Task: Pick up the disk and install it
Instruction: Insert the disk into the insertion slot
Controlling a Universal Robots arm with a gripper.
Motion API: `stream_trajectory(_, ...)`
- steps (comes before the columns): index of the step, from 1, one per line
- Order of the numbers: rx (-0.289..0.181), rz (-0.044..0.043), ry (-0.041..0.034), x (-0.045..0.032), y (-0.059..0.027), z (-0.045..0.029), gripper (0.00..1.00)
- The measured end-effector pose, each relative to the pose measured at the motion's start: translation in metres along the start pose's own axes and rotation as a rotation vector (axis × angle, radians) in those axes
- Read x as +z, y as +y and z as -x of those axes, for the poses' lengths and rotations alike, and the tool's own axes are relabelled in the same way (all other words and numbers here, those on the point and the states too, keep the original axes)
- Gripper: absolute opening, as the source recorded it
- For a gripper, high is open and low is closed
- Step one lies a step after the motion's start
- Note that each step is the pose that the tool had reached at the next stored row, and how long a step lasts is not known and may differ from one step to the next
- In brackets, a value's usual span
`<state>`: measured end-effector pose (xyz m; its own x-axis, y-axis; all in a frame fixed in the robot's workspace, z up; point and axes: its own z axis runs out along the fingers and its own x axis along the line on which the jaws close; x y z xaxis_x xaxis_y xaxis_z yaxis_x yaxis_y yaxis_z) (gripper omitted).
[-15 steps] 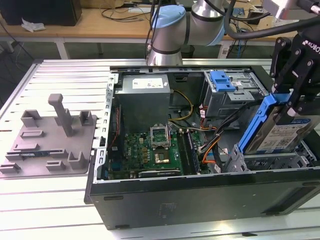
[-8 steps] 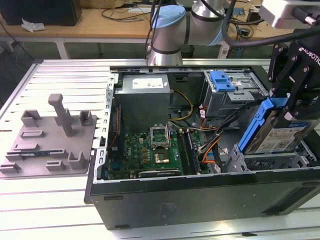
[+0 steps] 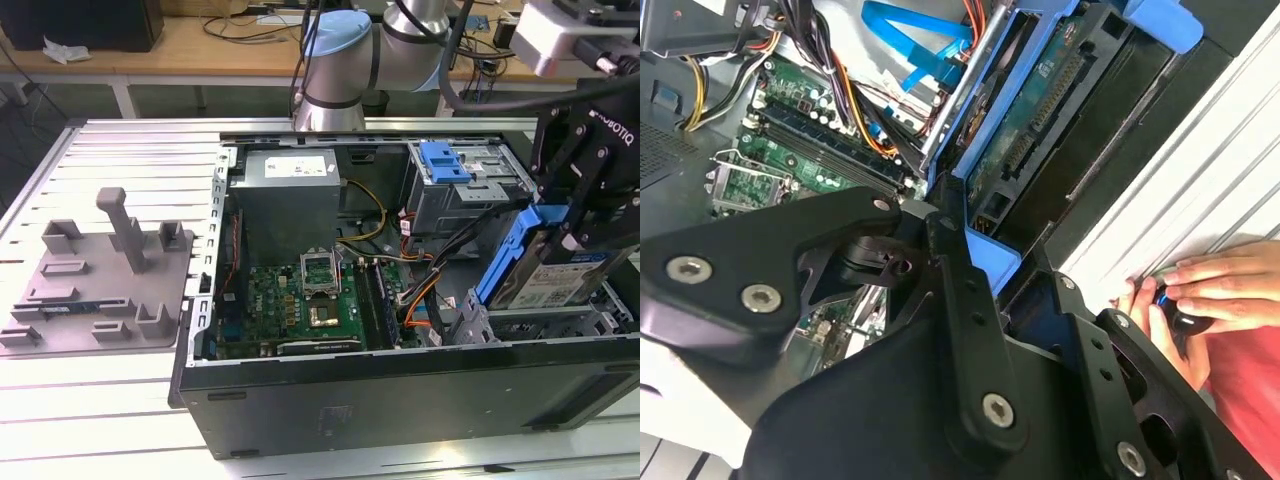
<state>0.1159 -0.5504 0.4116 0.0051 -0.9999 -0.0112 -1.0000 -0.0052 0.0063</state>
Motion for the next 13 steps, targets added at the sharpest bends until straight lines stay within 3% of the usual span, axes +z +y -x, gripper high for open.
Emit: stream_trajectory(13, 0.000, 0.0011, 0.0001, 0.0132, -0.0001, -0.0001, 0.37)
